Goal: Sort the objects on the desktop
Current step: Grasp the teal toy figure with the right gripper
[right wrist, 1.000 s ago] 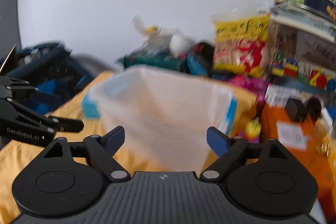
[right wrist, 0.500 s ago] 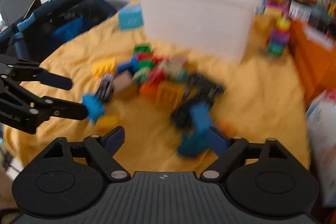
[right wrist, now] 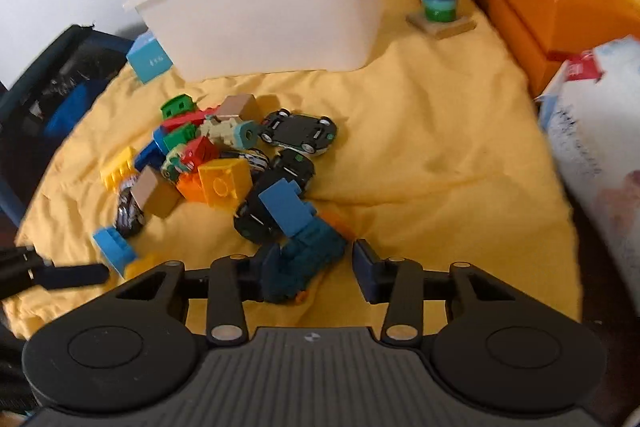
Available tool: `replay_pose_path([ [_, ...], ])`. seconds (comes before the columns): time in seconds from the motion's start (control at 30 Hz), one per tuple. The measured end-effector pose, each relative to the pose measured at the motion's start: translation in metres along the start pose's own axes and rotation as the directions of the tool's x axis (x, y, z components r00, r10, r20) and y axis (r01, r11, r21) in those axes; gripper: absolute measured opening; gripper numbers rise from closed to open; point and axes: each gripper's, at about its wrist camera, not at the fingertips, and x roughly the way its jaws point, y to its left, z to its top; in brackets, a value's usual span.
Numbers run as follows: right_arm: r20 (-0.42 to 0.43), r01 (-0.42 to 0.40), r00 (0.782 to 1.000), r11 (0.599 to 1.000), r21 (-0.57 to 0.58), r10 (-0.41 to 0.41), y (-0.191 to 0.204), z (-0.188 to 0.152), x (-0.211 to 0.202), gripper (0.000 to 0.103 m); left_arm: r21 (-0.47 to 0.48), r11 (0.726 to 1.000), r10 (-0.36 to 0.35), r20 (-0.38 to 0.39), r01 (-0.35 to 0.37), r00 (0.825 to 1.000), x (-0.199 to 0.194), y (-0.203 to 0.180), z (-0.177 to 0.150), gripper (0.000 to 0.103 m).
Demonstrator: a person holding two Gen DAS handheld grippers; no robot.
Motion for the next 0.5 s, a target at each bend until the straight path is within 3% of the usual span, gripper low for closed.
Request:
replay_pose_path([
  [0.07, 0.002, 0.01, 1.0, 0.998, -0.06, -0.01, 0.008, 0.002, 0.005, 0.043, -0.014, 1.0, 0.009, -0.004, -0.009, 1.0, 0.0, 0.001, 0.0, 0.06],
  [0.13, 0.009, -0.013, 1.0, 0.986, -0.164, 0.014, 0.022, 0.001, 0.005, 0.035, -0.031, 0.999, 0.03, -0.003, -0.03, 1.0, -0.001, 0.003, 0.001, 0.06],
  [0.3, -0.005, -0.048, 0.999, 0.911, -0.41, 0.051, 0.053, -0.018, -0.001, 0.034, -0.073, 0.993, 0.097, 0.01, -0.096, 0.995, -0.002, 0.016, 0.005, 0.06],
  [0.4, -0.018, -0.056, 0.998, 0.883, -0.465, 0.053, 0.057, -0.028, -0.007, 0.033, -0.115, 0.987, 0.114, 0.016, -0.111, 0.993, -0.001, 0.027, 0.009, 0.06],
  [0.5, 0.003, -0.026, 1.0, 0.894, -0.446, 0.03, 0.054, -0.03, -0.014, 0.042, -0.149, 0.981, 0.125, 0.022, -0.12, 0.992, 0.0, 0.037, 0.013, 0.06],
])
